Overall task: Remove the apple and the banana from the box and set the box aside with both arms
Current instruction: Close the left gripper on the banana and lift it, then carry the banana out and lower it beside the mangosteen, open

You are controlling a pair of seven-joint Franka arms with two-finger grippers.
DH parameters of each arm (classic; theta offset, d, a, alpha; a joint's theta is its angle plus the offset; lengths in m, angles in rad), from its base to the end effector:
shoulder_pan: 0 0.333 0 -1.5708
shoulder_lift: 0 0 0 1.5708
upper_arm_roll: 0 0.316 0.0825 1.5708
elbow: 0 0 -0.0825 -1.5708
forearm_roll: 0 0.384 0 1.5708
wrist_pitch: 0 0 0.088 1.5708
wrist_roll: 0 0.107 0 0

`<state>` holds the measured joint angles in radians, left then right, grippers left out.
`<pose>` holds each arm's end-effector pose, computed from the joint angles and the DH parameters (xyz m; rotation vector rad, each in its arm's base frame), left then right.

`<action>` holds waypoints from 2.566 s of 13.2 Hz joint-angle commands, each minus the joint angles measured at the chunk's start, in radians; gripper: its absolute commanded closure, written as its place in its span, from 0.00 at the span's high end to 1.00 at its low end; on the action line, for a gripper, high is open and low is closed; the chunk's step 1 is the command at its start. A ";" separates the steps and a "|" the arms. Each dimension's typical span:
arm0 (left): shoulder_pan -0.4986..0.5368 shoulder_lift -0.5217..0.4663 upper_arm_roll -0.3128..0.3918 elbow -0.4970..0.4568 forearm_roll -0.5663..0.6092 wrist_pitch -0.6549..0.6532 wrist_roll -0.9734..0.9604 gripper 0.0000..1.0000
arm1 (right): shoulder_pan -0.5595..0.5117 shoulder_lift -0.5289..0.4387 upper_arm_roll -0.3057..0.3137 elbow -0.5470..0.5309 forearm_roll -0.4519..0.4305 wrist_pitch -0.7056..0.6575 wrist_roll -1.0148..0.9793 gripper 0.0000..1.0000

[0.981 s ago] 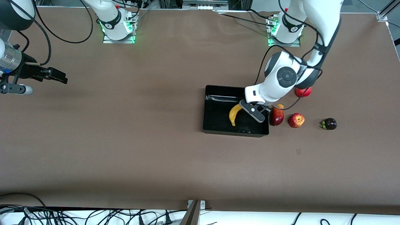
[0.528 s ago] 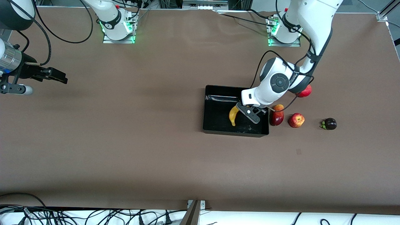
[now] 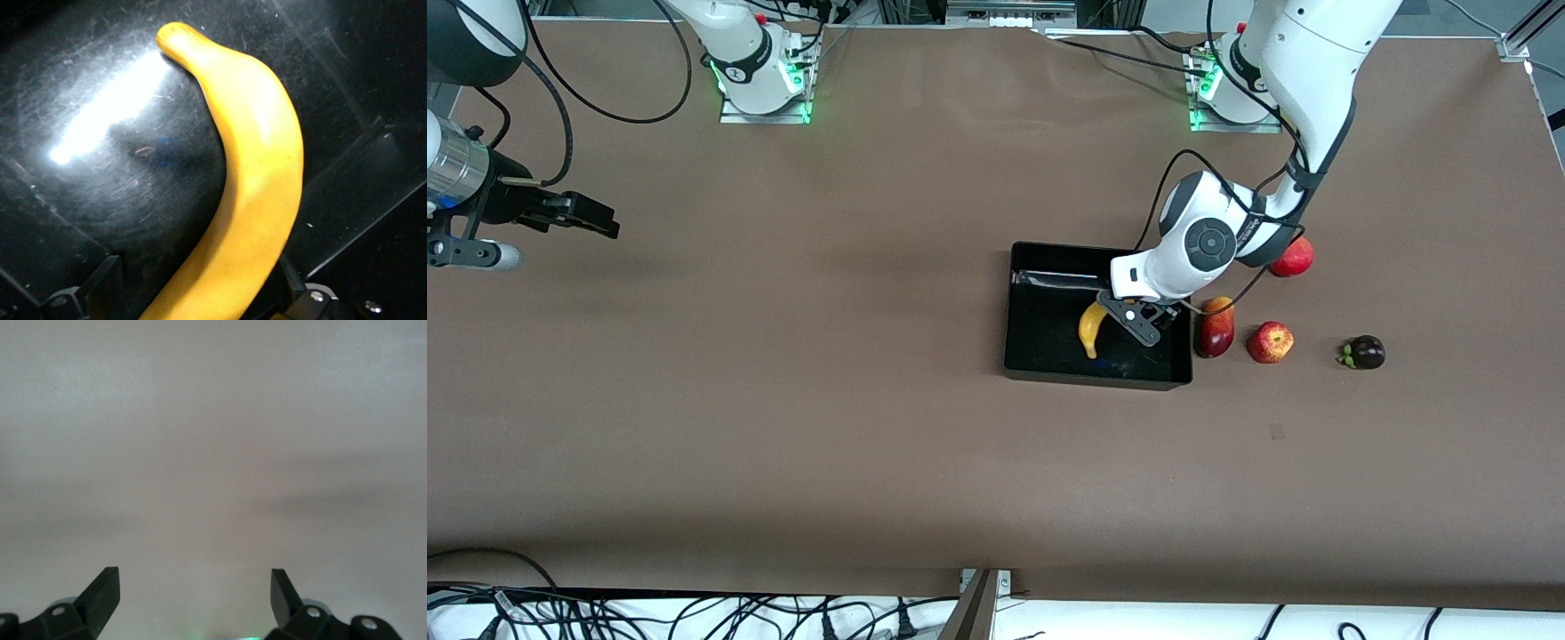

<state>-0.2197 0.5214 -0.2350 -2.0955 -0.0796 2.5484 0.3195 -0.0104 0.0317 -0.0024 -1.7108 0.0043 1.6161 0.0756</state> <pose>0.5167 -0.2532 0.1700 2.8137 -0.9951 -0.1026 0.5587 -0.0067 0.5447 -3.1320 0.1393 0.1985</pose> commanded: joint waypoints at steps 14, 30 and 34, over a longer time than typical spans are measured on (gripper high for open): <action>0.025 -0.213 -0.040 0.012 -0.003 -0.160 -0.017 0.00 | -0.011 0.001 0.004 0.008 0.022 -0.013 -0.010 1.00; 0.427 0.187 0.111 0.474 0.004 -0.300 0.532 0.00 | -0.010 0.001 0.007 0.013 0.022 -0.035 -0.014 1.00; 0.408 0.241 0.111 0.476 0.004 -0.214 0.516 0.16 | 0.044 0.001 0.035 0.014 0.022 -0.024 0.004 1.00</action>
<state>0.2057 0.7373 -0.1287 -1.6503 -0.0782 2.3146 0.8312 -0.0006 0.0318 0.0159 -1.7108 0.0091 1.5996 0.0699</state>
